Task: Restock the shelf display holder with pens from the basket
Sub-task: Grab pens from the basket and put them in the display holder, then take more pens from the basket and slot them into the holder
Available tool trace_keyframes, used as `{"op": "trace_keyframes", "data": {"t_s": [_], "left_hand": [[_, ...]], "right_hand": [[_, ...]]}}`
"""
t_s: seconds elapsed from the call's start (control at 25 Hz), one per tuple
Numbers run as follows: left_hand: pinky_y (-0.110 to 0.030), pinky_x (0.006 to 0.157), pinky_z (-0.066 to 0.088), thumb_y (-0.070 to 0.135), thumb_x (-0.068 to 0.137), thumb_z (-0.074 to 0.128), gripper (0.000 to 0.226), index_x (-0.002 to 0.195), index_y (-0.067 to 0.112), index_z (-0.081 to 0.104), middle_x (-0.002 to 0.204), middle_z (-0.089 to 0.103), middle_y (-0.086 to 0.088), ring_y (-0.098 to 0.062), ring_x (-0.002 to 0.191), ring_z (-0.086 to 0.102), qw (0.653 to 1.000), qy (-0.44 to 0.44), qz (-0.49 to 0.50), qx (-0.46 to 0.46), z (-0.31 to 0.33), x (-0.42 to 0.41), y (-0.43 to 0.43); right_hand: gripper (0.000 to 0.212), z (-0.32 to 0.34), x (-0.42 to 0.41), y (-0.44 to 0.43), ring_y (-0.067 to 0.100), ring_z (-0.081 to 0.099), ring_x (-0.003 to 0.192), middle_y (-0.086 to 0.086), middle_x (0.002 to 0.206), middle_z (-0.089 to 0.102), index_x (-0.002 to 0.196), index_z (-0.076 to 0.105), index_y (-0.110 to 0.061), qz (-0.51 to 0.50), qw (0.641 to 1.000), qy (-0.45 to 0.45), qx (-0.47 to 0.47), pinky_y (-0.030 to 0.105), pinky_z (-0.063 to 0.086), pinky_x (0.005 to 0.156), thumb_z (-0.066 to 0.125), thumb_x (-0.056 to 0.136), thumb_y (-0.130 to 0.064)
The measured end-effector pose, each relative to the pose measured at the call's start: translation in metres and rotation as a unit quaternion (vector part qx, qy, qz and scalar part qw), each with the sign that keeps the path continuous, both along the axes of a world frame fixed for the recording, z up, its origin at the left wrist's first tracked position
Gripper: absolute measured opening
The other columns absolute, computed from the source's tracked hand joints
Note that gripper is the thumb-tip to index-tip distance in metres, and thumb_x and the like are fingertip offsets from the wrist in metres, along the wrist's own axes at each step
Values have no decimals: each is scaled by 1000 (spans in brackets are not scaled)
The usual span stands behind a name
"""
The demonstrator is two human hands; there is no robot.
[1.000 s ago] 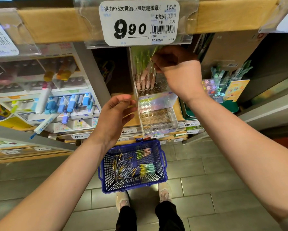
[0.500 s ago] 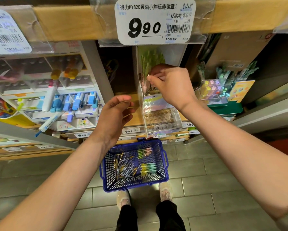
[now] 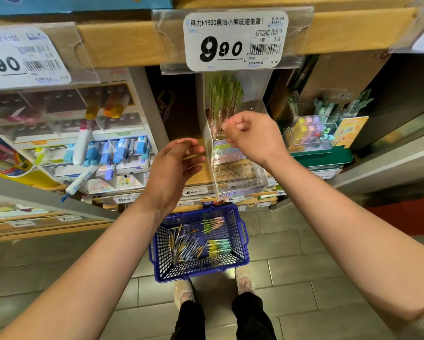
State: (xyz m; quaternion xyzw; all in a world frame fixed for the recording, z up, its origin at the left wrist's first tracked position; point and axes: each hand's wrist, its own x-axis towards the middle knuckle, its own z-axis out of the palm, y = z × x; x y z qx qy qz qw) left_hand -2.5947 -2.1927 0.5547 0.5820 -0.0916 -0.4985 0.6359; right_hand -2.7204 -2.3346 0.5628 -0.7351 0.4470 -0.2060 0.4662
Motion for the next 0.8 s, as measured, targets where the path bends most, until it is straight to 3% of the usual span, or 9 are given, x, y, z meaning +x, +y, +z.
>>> {"op": "trace_keyframes", "data": {"t_s": [0.16,0.32,0.52,0.64,0.8], "left_hand": [[-32,78,51,20,104,47,20,110,13,65,93,73,-4,-17,83,69,996,-75,-40,12,9,-2,13],[-31,76,50,24,107,43,21,107,17,63,91,70,-3,-16,78,67,984,-146,-103,15,10,-7,43],[-28,69,49,25,108,43,24,105,14,63,86,69,-4,-21,77,65,985,-110,-126,45,-21,-14,80],[-28,67,49,24,109,40,27,101,15,63,83,68,-5,-21,72,64,988,-85,-100,86,-55,-19,91],[-27,64,46,23,109,38,28,98,14,61,80,67,-6,-21,70,61,991,-51,-58,110,-123,-18,105]], "right_hand": [[9,12,-14,30,16,72,87,-2,95,77,101,72,-26,8,973,-138,185,30,59,74,71,93,-30],[13,9,-27,69,17,70,83,9,97,71,106,70,-23,26,956,-187,222,32,57,74,68,94,-28],[15,-31,-38,117,14,71,84,-7,93,74,107,71,-30,26,956,-156,247,26,56,74,67,93,-31],[13,-70,-42,131,10,72,84,-5,97,76,101,73,-39,34,951,-120,282,19,55,72,67,90,-35],[10,-151,-52,143,9,73,85,-5,99,77,98,73,-41,68,943,-56,321,21,56,74,67,95,-34]]}}
